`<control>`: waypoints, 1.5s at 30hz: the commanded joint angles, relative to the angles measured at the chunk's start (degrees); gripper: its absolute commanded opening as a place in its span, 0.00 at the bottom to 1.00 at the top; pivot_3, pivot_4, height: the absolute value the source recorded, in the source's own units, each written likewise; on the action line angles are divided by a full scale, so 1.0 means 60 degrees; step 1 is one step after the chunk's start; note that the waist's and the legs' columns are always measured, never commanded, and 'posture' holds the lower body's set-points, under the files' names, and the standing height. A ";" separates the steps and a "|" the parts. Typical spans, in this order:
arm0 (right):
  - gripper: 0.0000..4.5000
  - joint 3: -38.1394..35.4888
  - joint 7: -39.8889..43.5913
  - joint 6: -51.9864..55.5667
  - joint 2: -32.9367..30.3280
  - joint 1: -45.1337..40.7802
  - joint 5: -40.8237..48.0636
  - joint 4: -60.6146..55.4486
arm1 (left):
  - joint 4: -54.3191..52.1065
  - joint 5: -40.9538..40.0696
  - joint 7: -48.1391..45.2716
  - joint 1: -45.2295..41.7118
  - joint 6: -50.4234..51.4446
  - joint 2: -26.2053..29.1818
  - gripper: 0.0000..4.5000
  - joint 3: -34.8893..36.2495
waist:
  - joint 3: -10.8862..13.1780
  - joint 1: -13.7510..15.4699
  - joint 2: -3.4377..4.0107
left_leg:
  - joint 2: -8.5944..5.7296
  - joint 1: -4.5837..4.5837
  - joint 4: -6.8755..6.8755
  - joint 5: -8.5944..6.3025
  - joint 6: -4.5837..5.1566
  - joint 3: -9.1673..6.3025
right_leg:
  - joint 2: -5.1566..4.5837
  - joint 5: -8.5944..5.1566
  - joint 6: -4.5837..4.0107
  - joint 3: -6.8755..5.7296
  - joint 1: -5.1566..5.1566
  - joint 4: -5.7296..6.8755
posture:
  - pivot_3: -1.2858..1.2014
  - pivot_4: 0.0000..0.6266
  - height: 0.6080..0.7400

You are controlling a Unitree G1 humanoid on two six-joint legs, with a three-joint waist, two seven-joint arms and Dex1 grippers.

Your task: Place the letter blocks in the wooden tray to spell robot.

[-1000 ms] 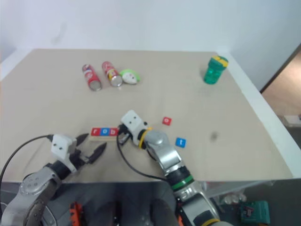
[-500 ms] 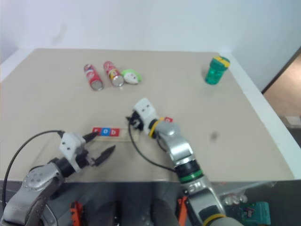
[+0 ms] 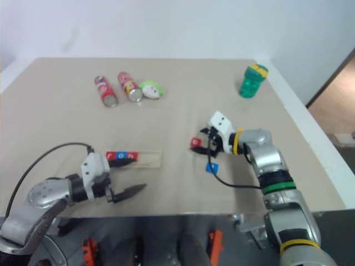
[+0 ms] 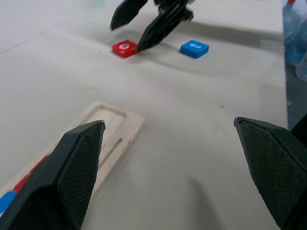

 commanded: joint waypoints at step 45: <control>0.27 0.2087 0.0245 -0.0529 0.3251 -0.0986 -0.0635 -0.0419 | -0.0666 0.0397 0.3867 0.0986 0.0799 -0.1815 1.00 0.0752 | 0.0003 -0.0072 0.0004 | -0.0056 0.0020 0.0031 0.0004 -0.0008 -0.0040 | -0.0039 0.0002 0.0034 -0.0003 0.0062 0.0009 | 0.52 0.24 0.99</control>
